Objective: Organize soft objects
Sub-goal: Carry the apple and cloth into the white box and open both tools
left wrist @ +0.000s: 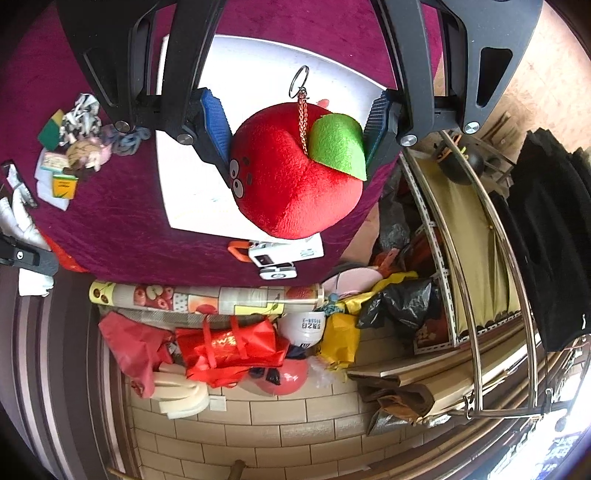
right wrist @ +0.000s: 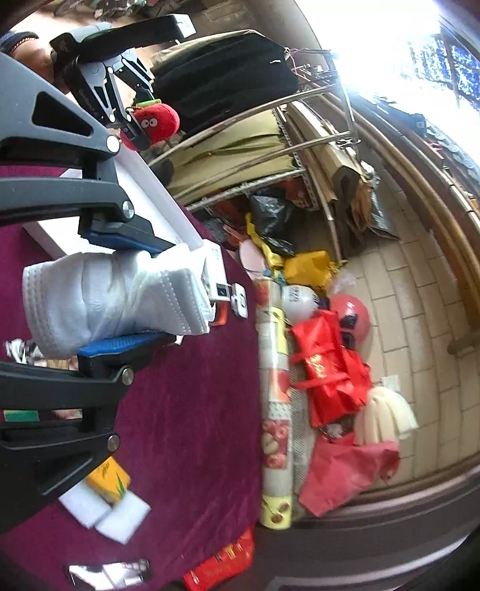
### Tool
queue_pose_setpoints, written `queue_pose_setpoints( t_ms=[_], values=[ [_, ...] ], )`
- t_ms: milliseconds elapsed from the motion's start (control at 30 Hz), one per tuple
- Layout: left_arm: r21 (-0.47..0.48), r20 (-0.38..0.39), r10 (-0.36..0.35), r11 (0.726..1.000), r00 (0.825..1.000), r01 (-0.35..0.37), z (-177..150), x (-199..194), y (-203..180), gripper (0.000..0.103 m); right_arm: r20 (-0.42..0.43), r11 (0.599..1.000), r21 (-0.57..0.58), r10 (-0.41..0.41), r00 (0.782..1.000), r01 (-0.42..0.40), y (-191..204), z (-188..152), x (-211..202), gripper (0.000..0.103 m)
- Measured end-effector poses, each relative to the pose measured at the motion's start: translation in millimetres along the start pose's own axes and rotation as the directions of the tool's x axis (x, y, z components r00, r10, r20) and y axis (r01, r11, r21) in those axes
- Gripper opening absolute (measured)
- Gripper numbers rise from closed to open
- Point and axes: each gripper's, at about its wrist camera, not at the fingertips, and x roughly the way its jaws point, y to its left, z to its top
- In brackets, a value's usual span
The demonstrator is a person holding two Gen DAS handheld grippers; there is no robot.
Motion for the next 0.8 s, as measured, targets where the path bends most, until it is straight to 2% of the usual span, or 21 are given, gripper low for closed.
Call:
queue_pose_setpoints(
  t_ms=[167,267,367,467,667,733,767,800],
  values=[
    [0.004,-0.034,0.023,1.0,0.999,-0.023,2,22,4,0.062,-0.079,0.999,0.007,0.042,0.996,-0.041,12,-4,33,0.039],
    [-0.001,-0.085,0.014,1.0,0.996,-0.014,3,47,6,0.063,-0.15,0.997,0.028,0.082,0.985,-0.079,21,-10,64,0.039],
    [-0.051,-0.16,-0.069,0.997,0.985,0.062,5,79,10,0.063,-0.224,0.99,0.073,0.134,0.965,-0.12,26,-21,95,0.039],
    [-0.117,-0.214,-0.114,0.989,0.97,0.09,5,103,17,0.063,-0.277,0.987,0.1,0.149,0.949,-0.125,29,-34,123,0.039],
    [-0.11,-0.237,-0.062,0.993,0.97,0.036,1,120,17,0.067,-0.294,0.988,0.106,0.141,0.946,-0.114,35,-43,146,0.041],
    [-0.112,-0.235,-0.026,0.994,0.972,0.0,-1,123,21,0.076,-0.287,0.987,0.114,0.144,0.947,-0.116,35,-43,150,0.042],
    [-0.113,-0.226,0.001,0.993,0.974,-0.027,-3,123,23,0.083,-0.288,0.986,0.118,0.15,0.946,-0.12,35,-42,151,0.051],
    [-0.113,-0.218,0.024,0.992,0.976,-0.05,-3,122,26,0.099,-0.286,0.986,0.116,0.146,0.947,-0.117,35,-43,151,0.075]
  ],
)
